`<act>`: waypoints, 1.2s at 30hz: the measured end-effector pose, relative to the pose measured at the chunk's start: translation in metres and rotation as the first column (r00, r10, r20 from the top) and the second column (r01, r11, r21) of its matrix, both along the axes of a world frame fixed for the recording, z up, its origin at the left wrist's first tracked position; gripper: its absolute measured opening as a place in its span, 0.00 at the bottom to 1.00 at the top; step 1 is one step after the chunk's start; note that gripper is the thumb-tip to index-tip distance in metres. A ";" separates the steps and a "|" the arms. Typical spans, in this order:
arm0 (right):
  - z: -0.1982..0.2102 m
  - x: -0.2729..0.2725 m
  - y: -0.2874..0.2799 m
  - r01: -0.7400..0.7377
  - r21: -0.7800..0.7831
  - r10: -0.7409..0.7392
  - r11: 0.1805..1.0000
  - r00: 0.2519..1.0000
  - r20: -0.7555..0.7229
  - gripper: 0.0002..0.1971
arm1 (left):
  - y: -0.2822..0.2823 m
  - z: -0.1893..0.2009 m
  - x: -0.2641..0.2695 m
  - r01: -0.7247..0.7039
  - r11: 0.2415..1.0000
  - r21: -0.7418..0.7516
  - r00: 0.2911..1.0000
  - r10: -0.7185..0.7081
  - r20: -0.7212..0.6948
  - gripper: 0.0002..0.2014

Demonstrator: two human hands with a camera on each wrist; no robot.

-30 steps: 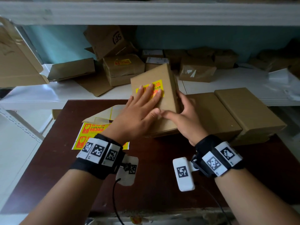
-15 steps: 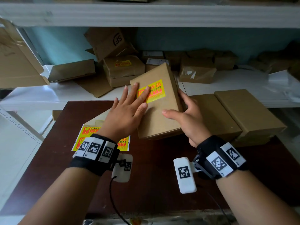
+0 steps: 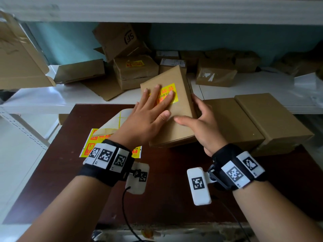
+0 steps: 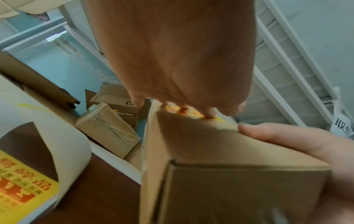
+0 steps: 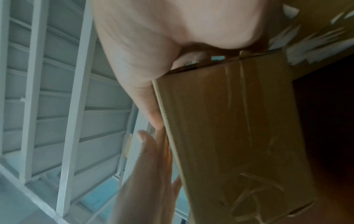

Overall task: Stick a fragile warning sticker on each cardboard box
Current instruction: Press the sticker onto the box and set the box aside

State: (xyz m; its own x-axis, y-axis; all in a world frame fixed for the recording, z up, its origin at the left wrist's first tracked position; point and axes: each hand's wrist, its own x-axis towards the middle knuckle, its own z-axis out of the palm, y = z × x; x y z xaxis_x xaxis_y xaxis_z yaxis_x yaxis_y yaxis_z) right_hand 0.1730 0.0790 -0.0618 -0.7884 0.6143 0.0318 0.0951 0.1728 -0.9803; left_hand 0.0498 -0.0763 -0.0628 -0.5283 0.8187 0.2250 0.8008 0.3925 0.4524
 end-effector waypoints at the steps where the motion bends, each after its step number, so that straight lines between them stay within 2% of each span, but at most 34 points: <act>1: 0.001 0.000 0.001 -0.005 -0.049 0.004 0.999 1.000 -0.021 0.51 | -0.001 0.000 0.000 -0.029 0.999 -0.021 0.999 0.029 -0.019 0.27; 4: 0.007 0.005 0.003 -0.026 -0.168 0.016 0.985 0.998 -0.062 0.44 | -0.006 0.002 -0.005 -0.087 0.995 -0.041 0.995 0.085 -0.055 0.25; 7: 0.012 0.008 0.003 -0.049 -0.205 0.032 0.978 0.996 -0.087 0.39 | -0.011 0.002 -0.011 -0.116 0.992 -0.044 0.992 0.114 -0.052 0.23; 11: 0.012 0.007 0.001 -0.040 -0.215 0.023 0.976 0.996 -0.081 0.40 | -0.014 0.002 -0.015 -0.189 0.980 -0.059 0.982 0.188 -0.023 0.24; 14: 0.007 0.006 0.001 -0.040 -0.200 0.026 0.979 0.997 -0.074 0.41 | -0.012 0.006 -0.013 -0.240 0.971 0.007 0.971 0.240 0.005 0.30; 15: 0.006 0.004 0.001 -0.032 -0.187 0.020 0.982 0.998 -0.064 0.43 | -0.010 0.007 -0.011 -0.215 0.976 0.043 0.977 0.215 0.005 0.32; 17: 0.003 0.001 -0.001 -0.014 -0.127 0.009 0.992 0.999 -0.036 0.47 | -0.005 0.011 -0.002 -0.069 0.994 0.083 0.997 0.071 -0.026 0.34; 20: 0.002 0.000 -0.003 -0.010 -0.089 0.008 0.996 1.000 -0.022 0.49 | 0.006 0.009 0.014 0.115 0.993 0.014 0.992 -0.114 -0.058 0.36; 22: 0.004 0.001 -0.003 -0.011 -0.111 0.007 0.994 0.999 -0.036 0.47 | 0.008 0.005 0.014 0.113 0.993 -0.040 0.989 -0.116 -0.086 0.37; 26: 0.006 0.006 0.001 -0.021 -0.182 0.008 0.983 0.998 -0.070 0.40 | -0.003 -0.002 -0.004 0.019 0.990 -0.137 0.997 -0.030 -0.077 0.33; 30: 0.005 0.005 0.005 -0.035 -0.188 0.020 0.982 0.997 -0.080 0.40 | -0.014 -0.003 -0.018 -0.150 0.972 -0.180 0.988 0.142 -0.061 0.28; 32: 0.002 0.003 0.005 -0.039 -0.165 0.030 0.985 0.998 -0.056 0.42 | -0.017 0.000 -0.021 -0.207 0.965 -0.160 0.978 0.204 -0.039 0.30; 34: 0.000 0.001 0.000 -0.018 -0.111 0.014 0.994 0.999 -0.033 0.46 | -0.014 0.006 -0.016 -0.154 0.986 -0.071 0.988 0.155 0.003 0.32; 36: -0.002 -0.001 -0.003 0.003 -0.062 -0.005 0.998 1.000 -0.028 0.48 | -0.007 0.011 -0.005 -0.013 1.000 0.005 1.000 0.013 0.013 0.34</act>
